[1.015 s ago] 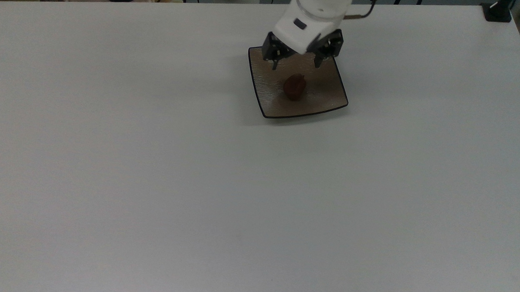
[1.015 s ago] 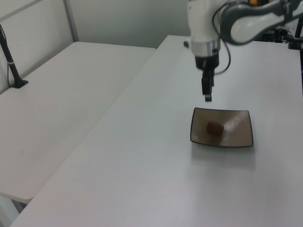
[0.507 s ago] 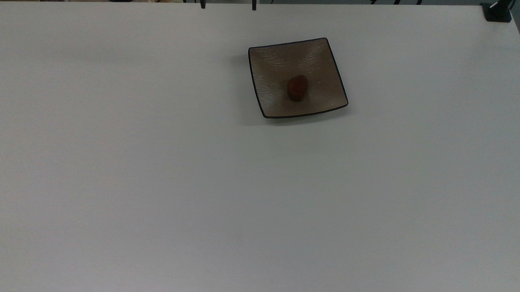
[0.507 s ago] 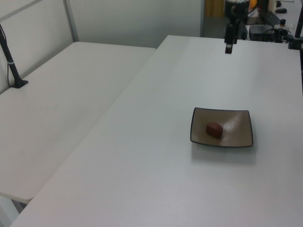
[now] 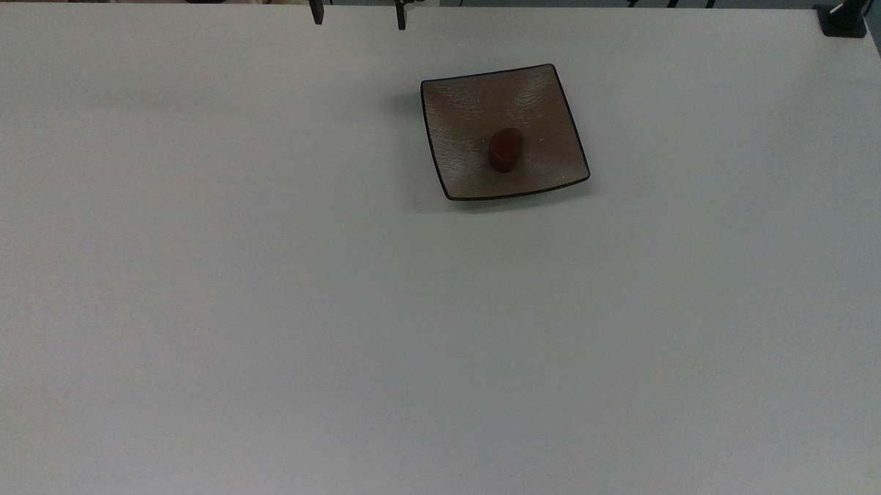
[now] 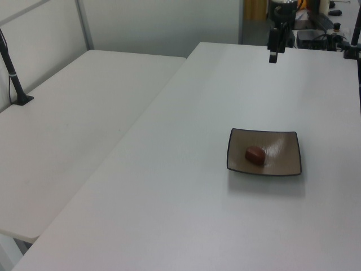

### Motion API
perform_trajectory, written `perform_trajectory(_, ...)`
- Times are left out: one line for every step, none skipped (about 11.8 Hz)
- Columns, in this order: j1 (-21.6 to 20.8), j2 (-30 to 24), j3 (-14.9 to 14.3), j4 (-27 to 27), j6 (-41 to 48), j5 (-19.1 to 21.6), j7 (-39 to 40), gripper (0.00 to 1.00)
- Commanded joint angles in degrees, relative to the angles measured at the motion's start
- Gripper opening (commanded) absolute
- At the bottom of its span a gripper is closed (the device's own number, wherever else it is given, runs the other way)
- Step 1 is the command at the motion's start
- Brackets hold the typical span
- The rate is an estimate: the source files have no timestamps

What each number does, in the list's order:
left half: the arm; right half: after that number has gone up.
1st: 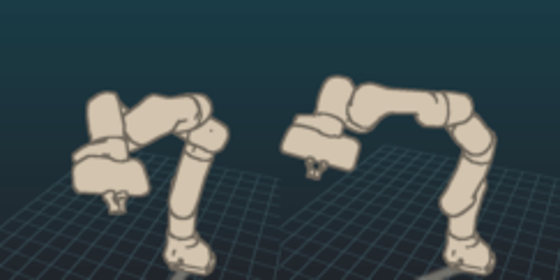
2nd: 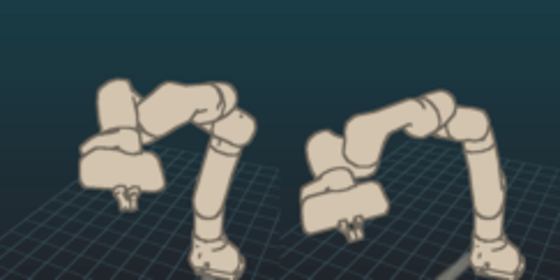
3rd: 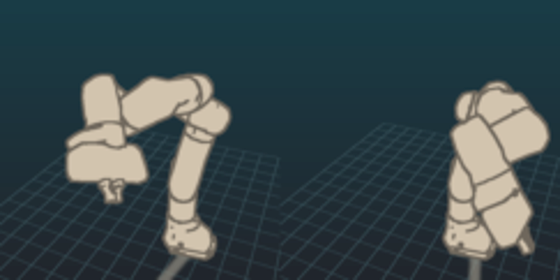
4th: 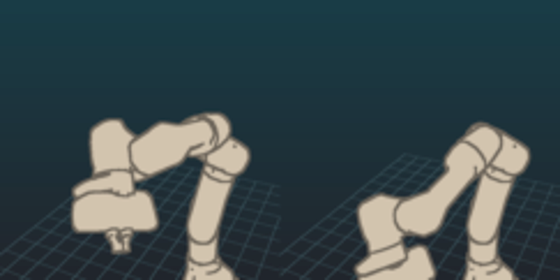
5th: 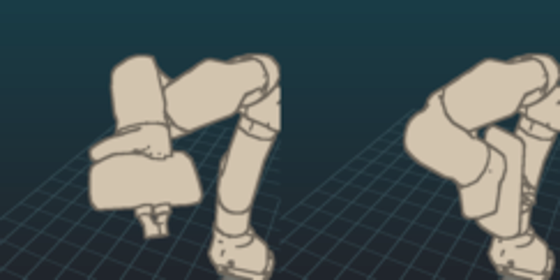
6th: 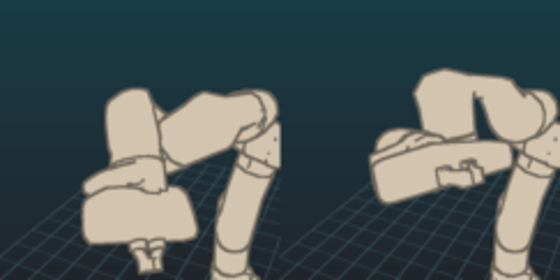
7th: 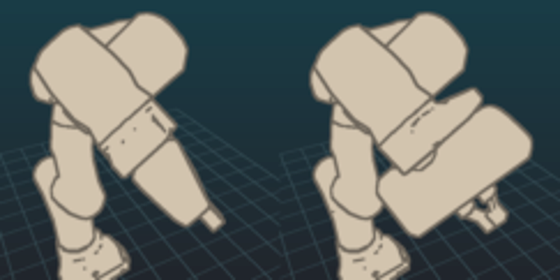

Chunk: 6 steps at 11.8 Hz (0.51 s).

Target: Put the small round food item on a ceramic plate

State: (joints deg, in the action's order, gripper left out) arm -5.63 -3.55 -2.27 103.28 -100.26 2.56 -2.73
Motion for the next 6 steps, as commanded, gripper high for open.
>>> perform_trajectory(2.81, 0.99, 2.53, 0.7, -3.88, 0.6, 2.12, 1.0)
perform_trajectory(3.34, 1.08, 3.67, 0.61, -4.24, 0.6, 1.94, 1.0)
perform_trajectory(3.35, 1.0, 3.77, 0.7, -4.16, 0.6, 1.85, 1.0)
perform_trajectory(3.35, 1.0, 3.94, 0.61, -4.07, 0.6, 1.85, 1.0)
perform_trajectory(3.35, 0.91, 3.94, 0.61, -3.9, 0.51, 1.85, 1.0)
perform_trajectory(3.09, 0.56, 4.03, 0.78, -3.37, 0.16, 1.94, 1.0)
